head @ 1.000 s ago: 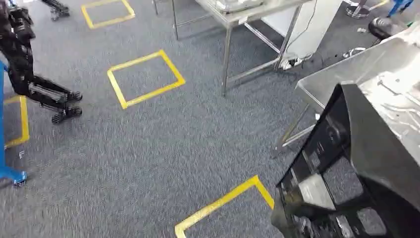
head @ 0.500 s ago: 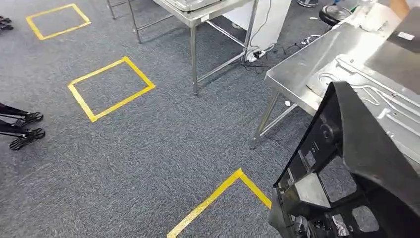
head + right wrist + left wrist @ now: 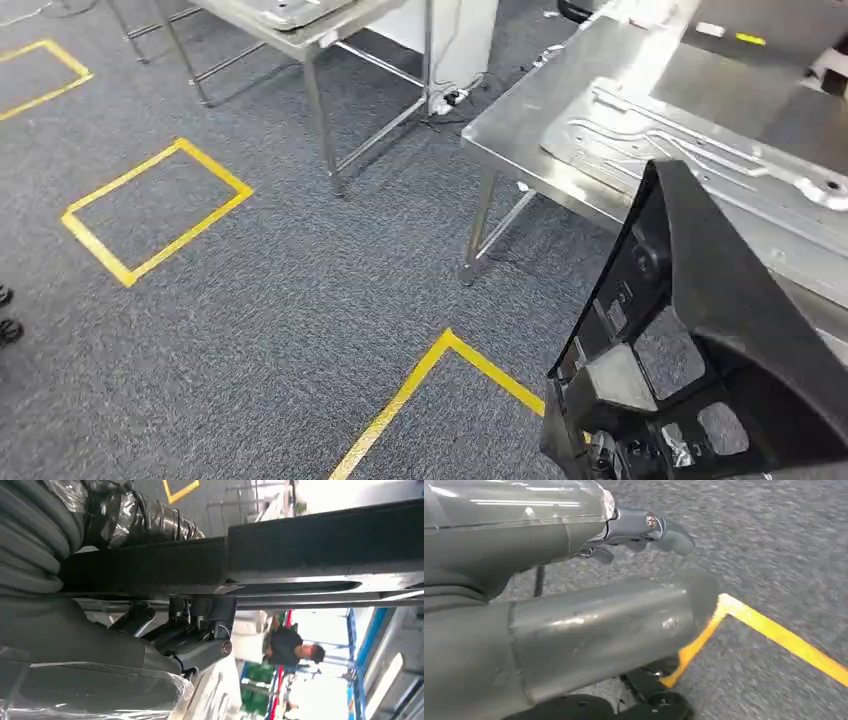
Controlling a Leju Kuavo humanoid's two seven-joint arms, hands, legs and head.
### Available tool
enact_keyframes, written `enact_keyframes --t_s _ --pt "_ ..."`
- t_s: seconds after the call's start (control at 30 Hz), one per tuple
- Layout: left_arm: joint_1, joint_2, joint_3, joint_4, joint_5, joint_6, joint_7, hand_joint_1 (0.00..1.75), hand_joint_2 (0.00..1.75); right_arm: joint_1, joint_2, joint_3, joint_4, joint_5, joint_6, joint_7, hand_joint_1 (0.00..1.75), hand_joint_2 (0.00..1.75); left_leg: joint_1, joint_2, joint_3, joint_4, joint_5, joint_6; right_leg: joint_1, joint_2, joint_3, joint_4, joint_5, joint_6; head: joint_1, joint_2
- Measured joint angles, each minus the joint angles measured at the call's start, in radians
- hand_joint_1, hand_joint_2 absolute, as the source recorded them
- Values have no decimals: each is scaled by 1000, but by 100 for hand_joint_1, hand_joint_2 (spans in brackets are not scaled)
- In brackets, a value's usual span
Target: Take the parts from the cabinet and place them on the table.
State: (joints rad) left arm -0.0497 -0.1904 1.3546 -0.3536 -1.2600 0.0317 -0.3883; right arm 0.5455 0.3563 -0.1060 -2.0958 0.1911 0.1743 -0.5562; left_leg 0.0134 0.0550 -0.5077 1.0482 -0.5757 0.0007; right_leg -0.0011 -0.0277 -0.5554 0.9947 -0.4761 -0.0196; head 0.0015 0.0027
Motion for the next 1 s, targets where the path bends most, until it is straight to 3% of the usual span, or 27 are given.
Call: enact_keyframes --t_s 0.03,0.07,0.1,0.13,0.17,0.2,0.23,0.27,0.3,0.33,0.43,0.47,0.5,0.53,0.6,0.63,0.67,0.7,0.73,0.77,0.8,0.83,0.93,0.97,1.0 --pt "-1 0 0 0 0 0 0 0 0 -4 0 4 0 -3 -1 3 175 175 3 -28 -29 63 -36 -1 0 10 0 0 2 -3 -1 0" --pt "2 1 0 0 0 0 0 0 0 -5 0 8 0 -4 -1 5 175 175 3 -42 -66 139 -71 -2 0 22 0 1 1 -4 -1 0" --pt "5 1 0 0 0 0 1 0 0 -5 0 11 0 -4 -1 7 175 175 3 -48 -109 220 -99 -5 1 38 0 3 -1 -6 0 0" --pt "6 2 0 0 0 0 2 0 0 -4 -1 13 1 -4 -1 9 175 175 3 -48 -136 263 -101 -7 1 54 0 5 -1 -6 -1 0" --pt "7 2 0 0 0 0 2 0 0 -4 -1 13 1 -5 -1 10 175 175 4 -49 -140 252 -73 -8 0 70 1 8 -3 -5 0 0" --pt "7 2 0 0 -1 0 2 0 0 -4 -1 13 1 -5 -1 10 175 175 5 -51 -124 201 -29 -9 -1 85 2 12 -6 -3 -1 0" --pt "7 2 0 0 -1 0 2 0 0 -4 -1 14 1 -5 -1 10 175 175 7 -57 -93 121 23 -8 -2 99 3 19 -10 0 -1 0" --pt "7 3 0 0 -1 0 2 0 0 -4 -1 15 1 -5 -1 10 175 175 9 -79 -57 31 72 -7 -4 113 2 29 -16 4 -1 0" --pt "7 3 0 0 -1 0 2 0 0 -4 -1 16 1 -6 -1 10 175 175 13 -136 -45 5 55 -3 -5 122 -6 36 -22 10 -1 0" --pt "7 3 0 0 -1 0 1 0 0 -6 -2 18 1 -6 -1 10 175 175 9 -138 -47 -6 59 3 -2 135 -12 49 -26 18 0 0" --pt "3 3 0 0 -1 0 2 0 0 -2 -2 20 1 -6 -1 10 175 175 3 -108 -43 -6 63 17 -8 161 -20 39 -17 37 0 0" --pt "3 2 0 0 -1 0 2 0 0 -2 -3 21 0 -6 -1 10 175 175 13 -92 -39 -19 70 29 -9 156 -19 44 -22 40 -1 0" --pt "3 2 0 0 -1 0 1 0 0 0 -3 21 0 -6 -1 10 175 175 11 -80 -35 -24 72 32 -3 96 -28 67 -38 46 1 0" --pt "4 2 0 0 -1 0 1 0 0 -3 -3 21 -1 -6 -3 10 175 175 11 -68 -34 -26 72 39 -4 58 -58 124 -74 53 3 0" --pt "8 2 1 0 -1 0 1 0 0 -5 -3 22 -1 -6 -3 10 175 175 8 -39 -35 -26 69 40 -10 36 -136 274 -141 62 3 0" --pt "9 3 1 0 -1 0 2 0 0 -4 -4 22 -1 -6 -3 10 175 175 8 -25 -35 -25 67 40 -12 33 -164 325 -152 64 3 0" --pt "8 2 1 0 -1 0 2 0 0 -4 -5 22 0 -6 -3 13 175 175 8 -12 -33 -25 65 38 -14 32 -170 331 -139 65 3 0" --pt "8 2 1 0 -2 0 2 0 0 -4 -6 22 1 -6 -7 16 175 175 8 1 -30 -25 62 37 -14 29 -151 289 -104 65 3 0" --pt "6 1 0 0 -4 -1 2 0 0 -4 -7 22 1 -6 -11 18 175 175 8 12 -24 -25 59 36 -13 22 -108 210 -57 61 3 0" --pt "5 0 0 0 -4 -2 2 0 0 -4 -8 24 1 -6 -14 19 175 175 8 22 -18 -25 56 32 -11 3 -59 117 -15 55 3 0" --pt "5 0 0 0 -4 -3 2 0 0 -4 -9 26 1 -6 -15 19 175 175 7 32 -12 -26 52 28 -2 -50 -20 39 -4 45 3 0" --pt "5 0 0 0 -4 -3 2 0 0 -5 -10 28 1 -6 -16 21 175 175 0 40 -10 -26 47 20 5 -62 -18 34 -9 37 3 0" --pt "0 0 1 0 -4 -3 2 0 0 -2 -13 33 1 -6 -21 27 175 175 4 68 3 -36 45 6 11 -23 -24 33 -9 25 3 0" --pt "-2 -2 1 0 -4 -3 2 0 0 0 -13 34 0 -6 -23 27 175 175 1 72 10 -39 40 -2 0 -9 -13 17 -1 15 3 0" --pt "-2 -1 1 0 -5 -3 2 0 0 2 -14 36 0 -6 -26 28 175 175 5 23 7 -20 27 -5 -3 -1 -8 9 5 11 3 0"
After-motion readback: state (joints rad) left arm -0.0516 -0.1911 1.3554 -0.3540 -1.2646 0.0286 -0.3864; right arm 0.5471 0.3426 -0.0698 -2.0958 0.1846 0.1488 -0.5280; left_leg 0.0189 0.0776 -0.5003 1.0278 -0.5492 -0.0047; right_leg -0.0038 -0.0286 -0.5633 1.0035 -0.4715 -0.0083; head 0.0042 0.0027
